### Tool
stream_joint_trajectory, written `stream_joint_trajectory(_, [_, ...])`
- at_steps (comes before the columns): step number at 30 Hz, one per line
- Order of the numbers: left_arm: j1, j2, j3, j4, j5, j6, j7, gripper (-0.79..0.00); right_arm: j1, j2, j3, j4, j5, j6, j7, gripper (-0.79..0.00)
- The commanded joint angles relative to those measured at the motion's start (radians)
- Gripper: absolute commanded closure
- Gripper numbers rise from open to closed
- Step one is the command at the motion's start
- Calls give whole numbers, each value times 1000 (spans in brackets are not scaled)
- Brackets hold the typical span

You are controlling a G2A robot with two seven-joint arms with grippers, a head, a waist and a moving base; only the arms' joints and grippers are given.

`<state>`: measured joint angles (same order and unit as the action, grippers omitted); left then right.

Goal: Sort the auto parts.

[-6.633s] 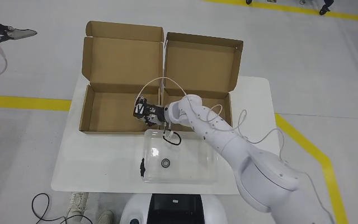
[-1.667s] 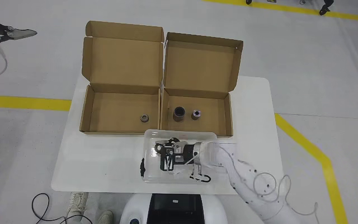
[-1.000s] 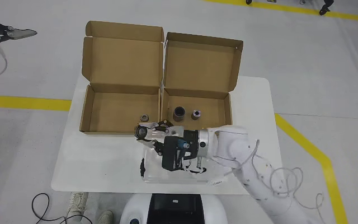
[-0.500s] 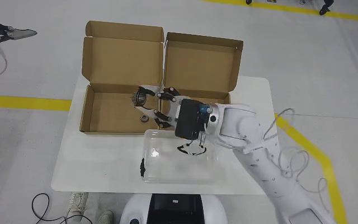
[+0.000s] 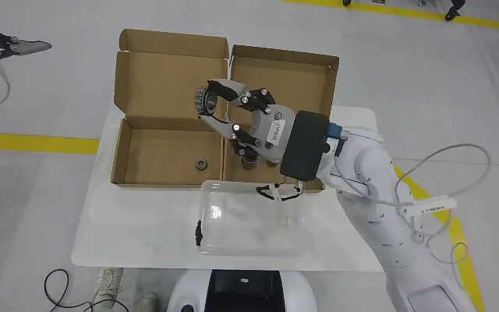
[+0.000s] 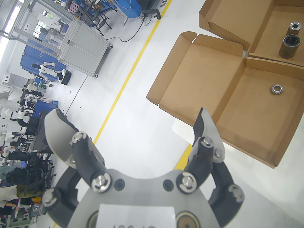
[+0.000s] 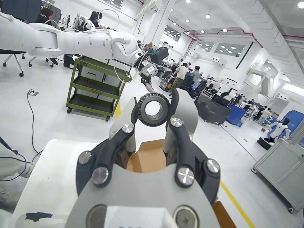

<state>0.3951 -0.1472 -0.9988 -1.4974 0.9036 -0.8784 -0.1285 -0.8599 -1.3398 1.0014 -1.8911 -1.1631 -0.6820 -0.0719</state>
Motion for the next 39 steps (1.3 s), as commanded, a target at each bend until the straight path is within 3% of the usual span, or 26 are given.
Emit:
stream_joint_trajectory(1, [0,0,0,0,0,0,0,-785,4,-2,-8,0,2,9,6,0])
stream_joint_trajectory(39, [0,0,0,0,0,0,0,-785,-20,-4,-20,-6,-11,40,32,0])
